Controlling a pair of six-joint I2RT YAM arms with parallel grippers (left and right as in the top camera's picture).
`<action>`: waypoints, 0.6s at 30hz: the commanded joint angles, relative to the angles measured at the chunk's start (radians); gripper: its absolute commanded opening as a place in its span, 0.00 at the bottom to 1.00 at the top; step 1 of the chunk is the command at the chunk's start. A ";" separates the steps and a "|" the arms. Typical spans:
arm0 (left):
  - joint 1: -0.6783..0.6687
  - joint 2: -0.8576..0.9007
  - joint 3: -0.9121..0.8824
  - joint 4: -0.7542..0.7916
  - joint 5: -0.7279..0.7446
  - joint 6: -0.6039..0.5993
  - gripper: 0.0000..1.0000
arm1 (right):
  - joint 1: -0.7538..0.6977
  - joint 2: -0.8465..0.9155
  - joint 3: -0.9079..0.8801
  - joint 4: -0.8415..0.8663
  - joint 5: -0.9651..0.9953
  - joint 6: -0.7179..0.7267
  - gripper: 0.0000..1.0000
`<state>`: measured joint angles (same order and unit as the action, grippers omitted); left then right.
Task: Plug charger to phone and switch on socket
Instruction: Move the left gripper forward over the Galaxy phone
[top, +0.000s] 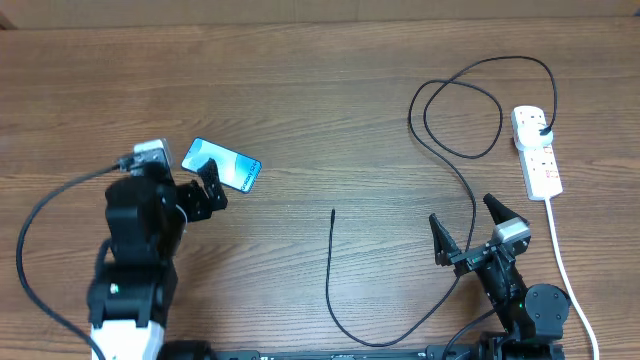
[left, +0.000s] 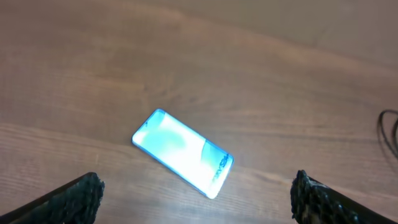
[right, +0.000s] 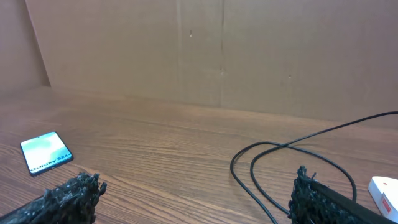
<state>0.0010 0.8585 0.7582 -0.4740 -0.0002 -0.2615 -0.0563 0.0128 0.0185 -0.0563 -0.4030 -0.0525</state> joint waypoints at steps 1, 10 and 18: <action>0.006 0.093 0.105 -0.056 0.002 -0.033 1.00 | 0.008 -0.010 -0.011 0.002 0.010 0.000 1.00; 0.005 0.193 0.135 -0.069 0.092 -0.024 1.00 | 0.008 -0.010 -0.011 0.002 0.010 0.000 1.00; 0.005 0.200 0.135 -0.076 0.127 -0.076 1.00 | 0.008 -0.010 -0.011 0.002 0.010 0.000 1.00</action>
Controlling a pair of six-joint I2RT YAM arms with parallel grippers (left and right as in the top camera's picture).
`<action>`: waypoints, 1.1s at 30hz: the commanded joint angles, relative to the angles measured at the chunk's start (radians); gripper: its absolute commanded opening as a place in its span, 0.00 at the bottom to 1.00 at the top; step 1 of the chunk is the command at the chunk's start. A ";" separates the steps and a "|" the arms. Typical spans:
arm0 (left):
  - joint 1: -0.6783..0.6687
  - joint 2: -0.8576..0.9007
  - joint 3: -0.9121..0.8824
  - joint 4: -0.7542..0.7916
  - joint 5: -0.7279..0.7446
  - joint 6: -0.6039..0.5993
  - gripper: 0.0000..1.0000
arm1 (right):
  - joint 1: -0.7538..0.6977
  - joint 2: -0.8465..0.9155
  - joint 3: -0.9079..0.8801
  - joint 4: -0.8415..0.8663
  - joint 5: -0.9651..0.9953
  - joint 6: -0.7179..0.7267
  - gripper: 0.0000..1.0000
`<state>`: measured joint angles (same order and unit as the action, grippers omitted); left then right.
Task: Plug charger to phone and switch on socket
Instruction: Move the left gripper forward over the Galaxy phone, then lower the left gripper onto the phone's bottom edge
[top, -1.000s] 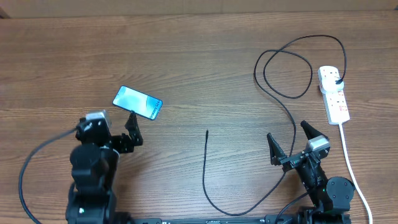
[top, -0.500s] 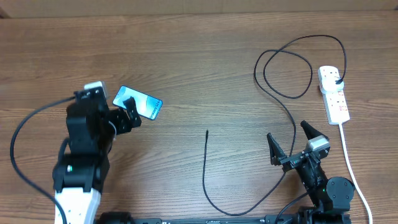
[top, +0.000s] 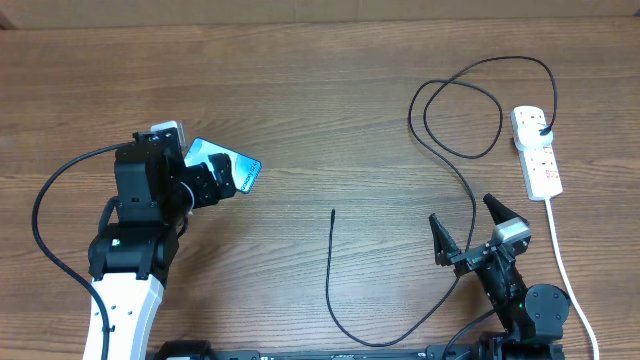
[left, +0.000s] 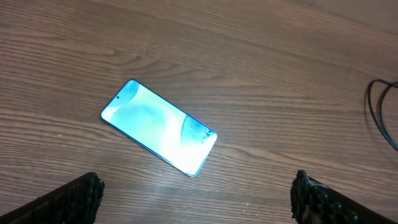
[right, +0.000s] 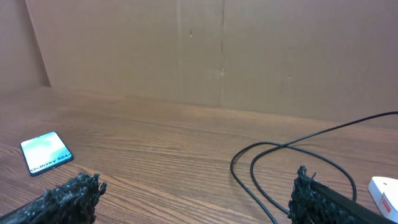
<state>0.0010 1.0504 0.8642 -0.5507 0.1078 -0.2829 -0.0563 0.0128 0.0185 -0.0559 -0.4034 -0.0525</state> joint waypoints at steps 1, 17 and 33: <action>0.005 0.009 0.031 -0.002 0.012 -0.080 1.00 | 0.008 -0.010 -0.011 0.001 0.010 0.000 1.00; 0.006 0.341 0.455 -0.409 -0.126 -0.433 1.00 | 0.008 -0.010 -0.011 0.001 0.010 0.000 1.00; 0.005 0.532 0.595 -0.496 0.008 -0.473 1.00 | 0.008 -0.010 -0.011 0.001 0.010 0.000 1.00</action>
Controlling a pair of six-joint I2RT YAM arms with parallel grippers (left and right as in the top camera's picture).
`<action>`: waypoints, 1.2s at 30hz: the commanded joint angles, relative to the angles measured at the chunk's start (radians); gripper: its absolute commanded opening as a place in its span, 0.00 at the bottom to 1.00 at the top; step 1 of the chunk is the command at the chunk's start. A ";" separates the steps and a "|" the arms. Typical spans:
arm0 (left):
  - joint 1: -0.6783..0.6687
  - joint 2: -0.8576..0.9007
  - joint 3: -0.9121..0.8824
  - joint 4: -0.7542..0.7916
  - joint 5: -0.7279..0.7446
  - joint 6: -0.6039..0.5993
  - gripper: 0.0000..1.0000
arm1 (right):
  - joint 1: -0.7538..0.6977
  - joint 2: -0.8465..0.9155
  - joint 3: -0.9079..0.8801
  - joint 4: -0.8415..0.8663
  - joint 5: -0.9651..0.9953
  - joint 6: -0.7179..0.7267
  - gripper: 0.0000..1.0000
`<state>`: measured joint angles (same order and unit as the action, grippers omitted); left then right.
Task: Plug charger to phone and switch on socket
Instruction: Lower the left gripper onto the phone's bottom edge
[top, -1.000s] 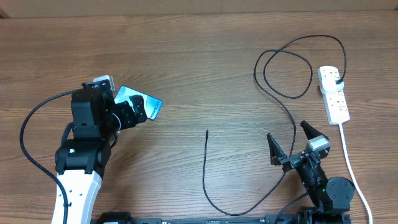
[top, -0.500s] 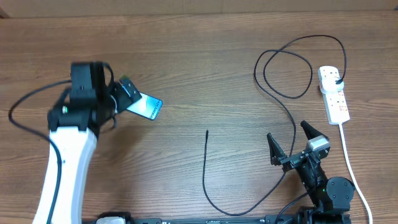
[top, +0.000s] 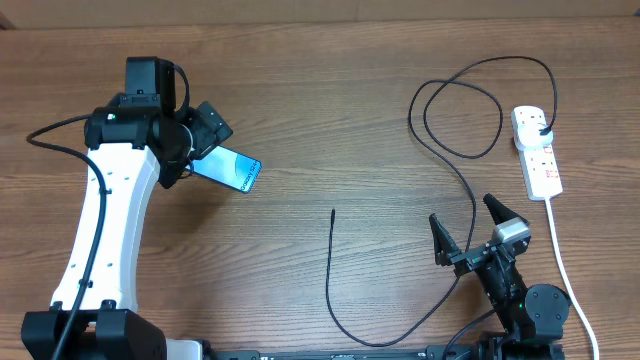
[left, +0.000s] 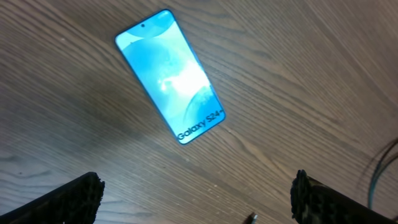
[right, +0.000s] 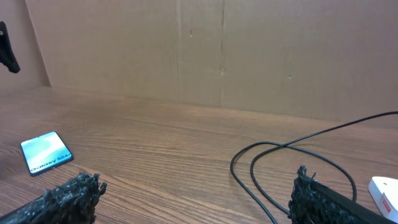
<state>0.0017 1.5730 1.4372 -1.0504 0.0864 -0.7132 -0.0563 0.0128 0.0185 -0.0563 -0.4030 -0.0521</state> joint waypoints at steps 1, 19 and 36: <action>0.004 0.010 0.023 -0.003 0.015 -0.081 1.00 | 0.008 -0.010 -0.011 0.002 0.010 0.000 1.00; 0.004 0.199 0.192 -0.197 -0.046 -0.365 1.00 | 0.008 -0.010 -0.011 0.002 0.010 0.000 1.00; 0.003 0.418 0.266 -0.179 -0.071 -0.487 1.00 | 0.008 -0.010 -0.011 0.002 0.010 0.000 1.00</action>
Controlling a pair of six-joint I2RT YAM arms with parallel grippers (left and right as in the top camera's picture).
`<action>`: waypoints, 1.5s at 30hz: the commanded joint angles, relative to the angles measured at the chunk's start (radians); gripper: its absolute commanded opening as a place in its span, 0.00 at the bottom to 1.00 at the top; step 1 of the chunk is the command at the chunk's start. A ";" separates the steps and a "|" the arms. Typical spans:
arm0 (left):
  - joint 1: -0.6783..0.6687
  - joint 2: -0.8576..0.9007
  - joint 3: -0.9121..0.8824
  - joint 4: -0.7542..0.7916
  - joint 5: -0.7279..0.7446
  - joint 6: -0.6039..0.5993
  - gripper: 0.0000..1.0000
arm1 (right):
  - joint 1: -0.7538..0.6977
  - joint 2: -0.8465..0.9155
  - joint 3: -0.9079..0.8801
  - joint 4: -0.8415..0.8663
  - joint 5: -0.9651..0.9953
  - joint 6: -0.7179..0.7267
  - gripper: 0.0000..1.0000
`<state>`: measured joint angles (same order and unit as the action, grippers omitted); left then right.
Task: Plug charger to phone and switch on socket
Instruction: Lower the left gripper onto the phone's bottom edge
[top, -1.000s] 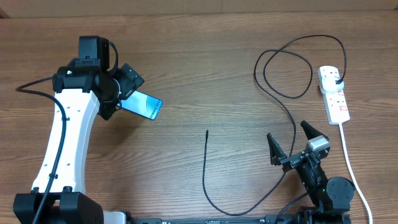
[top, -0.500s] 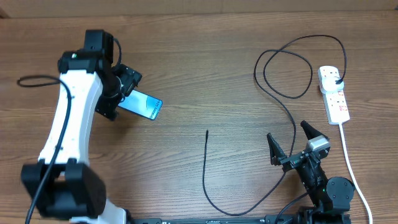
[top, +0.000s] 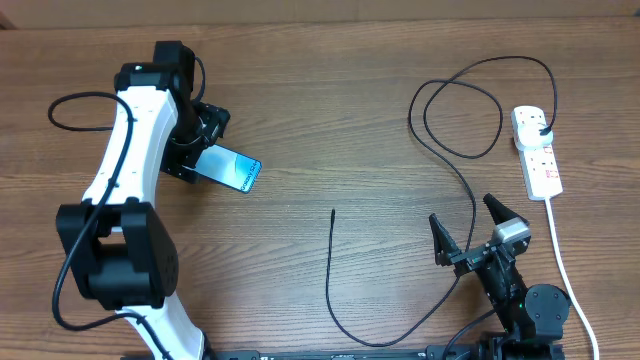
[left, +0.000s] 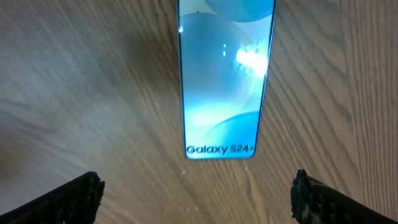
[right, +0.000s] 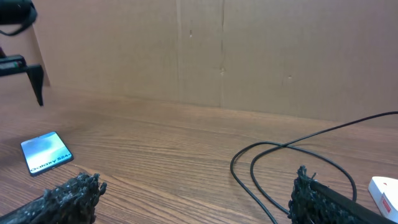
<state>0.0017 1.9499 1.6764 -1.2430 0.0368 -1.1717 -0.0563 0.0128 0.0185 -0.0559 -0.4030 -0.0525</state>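
Observation:
A lit blue phone (top: 231, 169) marked Galaxy S24+ lies flat on the wooden table (top: 330, 130); in the left wrist view the phone (left: 224, 81) fills the upper middle. My left gripper (top: 196, 140) hovers open right over its far end, pointing down, nothing between the fingers. The black charger cable (top: 440, 200) loops from the white socket strip (top: 536, 150) at the right; its free end (top: 333, 212) lies mid-table. My right gripper (top: 468, 228) stands open near the front right, empty. The right wrist view shows the cable (right: 273, 162) and the phone (right: 46, 154).
The strip's white lead (top: 560, 260) runs down the right edge past the right arm. A brown cardboard wall (right: 217, 50) stands behind the table. The left arm's own black cable (top: 80, 100) arcs at the far left.
My left arm has reached farther over the table and turned, so the phone now lies lengthwise and closer under its wrist camera. The right arm, cable and phone have not moved.
At first my left gripper was open low at the front left, just short of the phone. It then stood beside the phone, then above and behind it, and now directly over it. The right arm stayed open and still throughout.

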 joint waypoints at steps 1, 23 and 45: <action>0.003 0.053 0.027 0.024 -0.021 -0.028 1.00 | 0.008 -0.010 -0.011 0.001 0.010 0.000 1.00; -0.024 0.110 -0.041 0.161 -0.017 -0.048 1.00 | 0.008 -0.010 -0.011 0.001 0.010 0.000 1.00; -0.034 0.110 -0.133 0.205 -0.011 -0.087 1.00 | 0.008 -0.010 -0.011 0.001 0.010 0.000 1.00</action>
<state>-0.0311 2.0499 1.5547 -1.0420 0.0330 -1.2324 -0.0563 0.0128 0.0185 -0.0559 -0.4026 -0.0525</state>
